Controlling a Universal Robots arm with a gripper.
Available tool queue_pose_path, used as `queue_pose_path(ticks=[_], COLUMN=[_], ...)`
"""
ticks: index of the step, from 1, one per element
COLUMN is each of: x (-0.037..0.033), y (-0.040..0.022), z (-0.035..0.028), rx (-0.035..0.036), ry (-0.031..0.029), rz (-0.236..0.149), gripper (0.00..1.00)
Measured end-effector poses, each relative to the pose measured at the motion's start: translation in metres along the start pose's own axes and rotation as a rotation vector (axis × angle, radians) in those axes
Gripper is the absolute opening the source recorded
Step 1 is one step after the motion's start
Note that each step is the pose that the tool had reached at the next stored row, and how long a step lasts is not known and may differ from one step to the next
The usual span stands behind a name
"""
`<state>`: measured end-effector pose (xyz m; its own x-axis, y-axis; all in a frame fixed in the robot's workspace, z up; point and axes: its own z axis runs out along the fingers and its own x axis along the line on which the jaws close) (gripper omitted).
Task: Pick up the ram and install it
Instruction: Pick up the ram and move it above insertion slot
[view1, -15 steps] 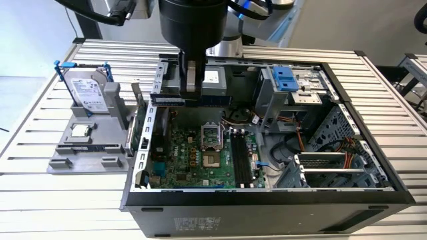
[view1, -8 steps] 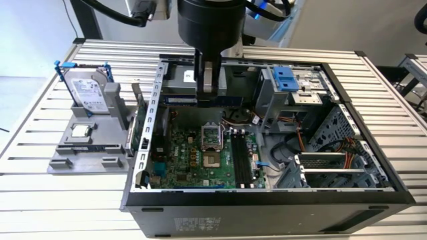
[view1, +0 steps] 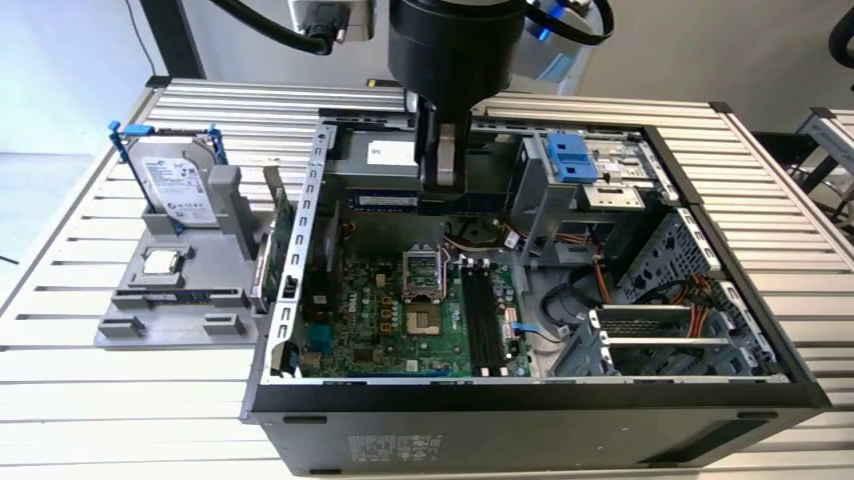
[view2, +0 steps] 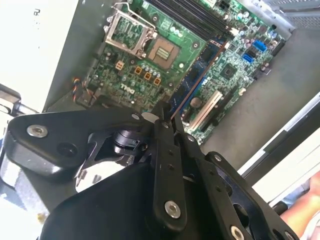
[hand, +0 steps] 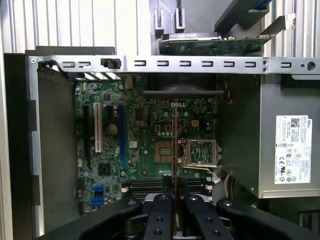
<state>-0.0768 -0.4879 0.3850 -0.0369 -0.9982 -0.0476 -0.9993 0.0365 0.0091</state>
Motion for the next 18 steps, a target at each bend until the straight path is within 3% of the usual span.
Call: queue_pose_path(ticks=[15,18], x=[-0.0005,-0.0006], y=[-0.0127,-0.0153], z=[-0.0001,-0.0001], rx=[0.0036,0.0011], ry=[-0.0007,-0.0006], rz=[0.077,0.082], gripper=[0.0,0.0])
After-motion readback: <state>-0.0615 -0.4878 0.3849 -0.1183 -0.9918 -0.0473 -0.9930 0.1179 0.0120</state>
